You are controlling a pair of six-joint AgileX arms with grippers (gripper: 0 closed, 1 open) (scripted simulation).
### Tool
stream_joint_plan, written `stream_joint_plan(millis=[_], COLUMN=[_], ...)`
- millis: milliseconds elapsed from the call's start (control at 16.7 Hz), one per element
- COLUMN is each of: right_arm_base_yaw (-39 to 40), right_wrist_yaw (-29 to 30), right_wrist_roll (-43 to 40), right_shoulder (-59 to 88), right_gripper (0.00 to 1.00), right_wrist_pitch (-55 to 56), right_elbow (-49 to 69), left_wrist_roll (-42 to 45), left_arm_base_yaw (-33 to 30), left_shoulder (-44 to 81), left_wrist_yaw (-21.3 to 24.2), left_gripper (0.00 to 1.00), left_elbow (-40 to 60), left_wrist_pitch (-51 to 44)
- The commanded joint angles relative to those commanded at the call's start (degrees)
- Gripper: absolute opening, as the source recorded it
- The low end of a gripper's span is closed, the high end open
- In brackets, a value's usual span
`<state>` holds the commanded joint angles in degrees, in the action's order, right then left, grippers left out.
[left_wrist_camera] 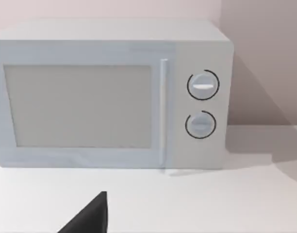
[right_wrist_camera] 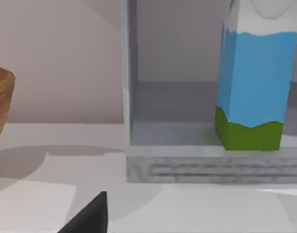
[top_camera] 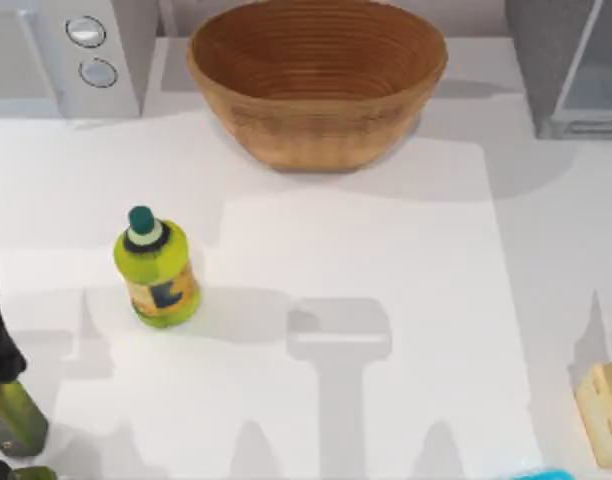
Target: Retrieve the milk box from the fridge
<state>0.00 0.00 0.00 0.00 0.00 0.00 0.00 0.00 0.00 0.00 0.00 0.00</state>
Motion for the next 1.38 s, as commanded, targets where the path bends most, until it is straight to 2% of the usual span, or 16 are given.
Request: stream_joint_plan(millis=[240,420,660,1140,1380], right_arm_base_yaw=[-0.62,-3.10,-8.48,-21.21,-26.43], right_wrist_yaw=[-0.73,-3.31,-8.48,-20.56,-25.52], right_wrist_roll=[0.01,0.03,0.19,0.87,1.04], right_shoulder=[1.75,8.84,26.11,72.90,89.93], right_gripper=[1.00,1.00,1.00,1.00,1.00], right_wrist_pitch=[1.79,9.03,25.63,64.00,79.46], right_elbow=[0.31,1.47,3.48,6.56,8.38], left_wrist_roll=[0.00,0.00,0.00,0.00,0.00], left_arm_base_yaw=[0.00,0.00,0.00,0.00,0.00], left_shoulder=[0.00,0.00,0.00,0.00,0.00], left_wrist_yaw=[0.00,0.00,0.00,0.00,0.00], left_gripper=[1.00,1.00,1.00,1.00,1.00], left_elbow=[0.00,0.00,0.00,0.00,0.00], left_wrist_pitch=[0.00,0.00,0.00,0.00,0.00])
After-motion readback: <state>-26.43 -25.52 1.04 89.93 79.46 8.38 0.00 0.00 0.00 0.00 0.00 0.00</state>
